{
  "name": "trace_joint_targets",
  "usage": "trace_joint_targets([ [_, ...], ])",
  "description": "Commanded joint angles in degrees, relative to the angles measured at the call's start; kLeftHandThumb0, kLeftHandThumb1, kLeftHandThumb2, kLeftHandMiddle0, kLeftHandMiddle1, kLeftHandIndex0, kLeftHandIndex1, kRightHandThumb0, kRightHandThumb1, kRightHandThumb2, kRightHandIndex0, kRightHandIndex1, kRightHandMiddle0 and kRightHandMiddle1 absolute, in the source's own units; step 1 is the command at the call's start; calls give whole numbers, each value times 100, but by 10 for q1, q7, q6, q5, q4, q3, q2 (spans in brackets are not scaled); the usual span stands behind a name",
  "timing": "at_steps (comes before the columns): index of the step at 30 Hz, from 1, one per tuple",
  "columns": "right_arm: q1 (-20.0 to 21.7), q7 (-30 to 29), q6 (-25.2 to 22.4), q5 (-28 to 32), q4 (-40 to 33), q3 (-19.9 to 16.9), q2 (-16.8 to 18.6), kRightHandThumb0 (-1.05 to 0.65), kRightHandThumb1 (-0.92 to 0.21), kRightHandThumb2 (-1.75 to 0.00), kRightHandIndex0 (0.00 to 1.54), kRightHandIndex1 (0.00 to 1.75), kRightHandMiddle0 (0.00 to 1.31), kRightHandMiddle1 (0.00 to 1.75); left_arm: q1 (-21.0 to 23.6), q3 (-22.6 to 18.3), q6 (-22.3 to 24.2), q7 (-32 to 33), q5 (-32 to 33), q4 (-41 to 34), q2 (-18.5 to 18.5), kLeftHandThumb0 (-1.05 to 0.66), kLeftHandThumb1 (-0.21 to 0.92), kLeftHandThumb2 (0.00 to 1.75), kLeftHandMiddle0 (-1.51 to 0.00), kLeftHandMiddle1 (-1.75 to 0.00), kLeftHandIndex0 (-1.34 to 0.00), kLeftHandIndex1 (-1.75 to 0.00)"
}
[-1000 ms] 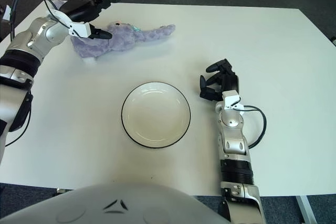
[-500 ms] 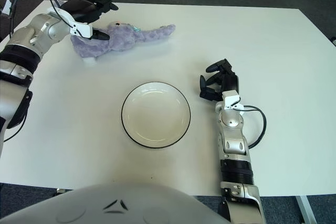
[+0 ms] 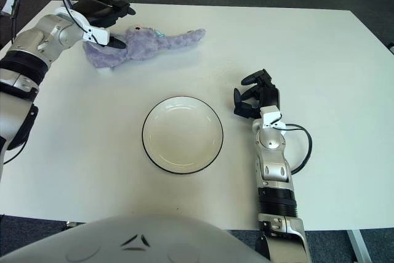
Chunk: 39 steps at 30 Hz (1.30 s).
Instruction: Put the doll into the plate.
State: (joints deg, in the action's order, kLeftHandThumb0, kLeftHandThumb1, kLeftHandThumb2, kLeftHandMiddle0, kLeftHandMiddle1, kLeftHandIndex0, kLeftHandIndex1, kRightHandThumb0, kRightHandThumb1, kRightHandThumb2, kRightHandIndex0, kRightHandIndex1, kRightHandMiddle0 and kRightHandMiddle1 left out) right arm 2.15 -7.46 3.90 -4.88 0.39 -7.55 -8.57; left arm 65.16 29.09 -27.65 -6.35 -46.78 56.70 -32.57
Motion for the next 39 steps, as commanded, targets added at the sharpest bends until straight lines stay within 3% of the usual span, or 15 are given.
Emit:
trace_joint_targets([
  [1, -16, 7, -13, 2, 17, -2, 1, -1, -39, -120, 60, 160, 37, 175, 15, 1, 8, -3, -1, -7, -5, -105, 92, 42, -2, -54, 0, -70],
  [17, -15, 24, -10, 19, 27, -16, -2, -1, -38, -121, 60, 161, 37, 175, -3, 0, 46, 1, 2, -41, 3, -105, 92, 35, -3, -57, 0, -81],
  [32, -14, 19, 4, 6, 36, -15, -8, -1, -37, -120, 63, 156, 39, 175, 18, 30, 28, -103, -9, -44, -9, -105, 92, 46, 0, -51, 0, -59],
  [39, -14, 17, 4, 5, 33, -15, -6, -1, -37, -120, 63, 155, 39, 175, 17, 33, 33, -119, -20, -55, -14, -105, 92, 55, -3, -54, 0, -54],
])
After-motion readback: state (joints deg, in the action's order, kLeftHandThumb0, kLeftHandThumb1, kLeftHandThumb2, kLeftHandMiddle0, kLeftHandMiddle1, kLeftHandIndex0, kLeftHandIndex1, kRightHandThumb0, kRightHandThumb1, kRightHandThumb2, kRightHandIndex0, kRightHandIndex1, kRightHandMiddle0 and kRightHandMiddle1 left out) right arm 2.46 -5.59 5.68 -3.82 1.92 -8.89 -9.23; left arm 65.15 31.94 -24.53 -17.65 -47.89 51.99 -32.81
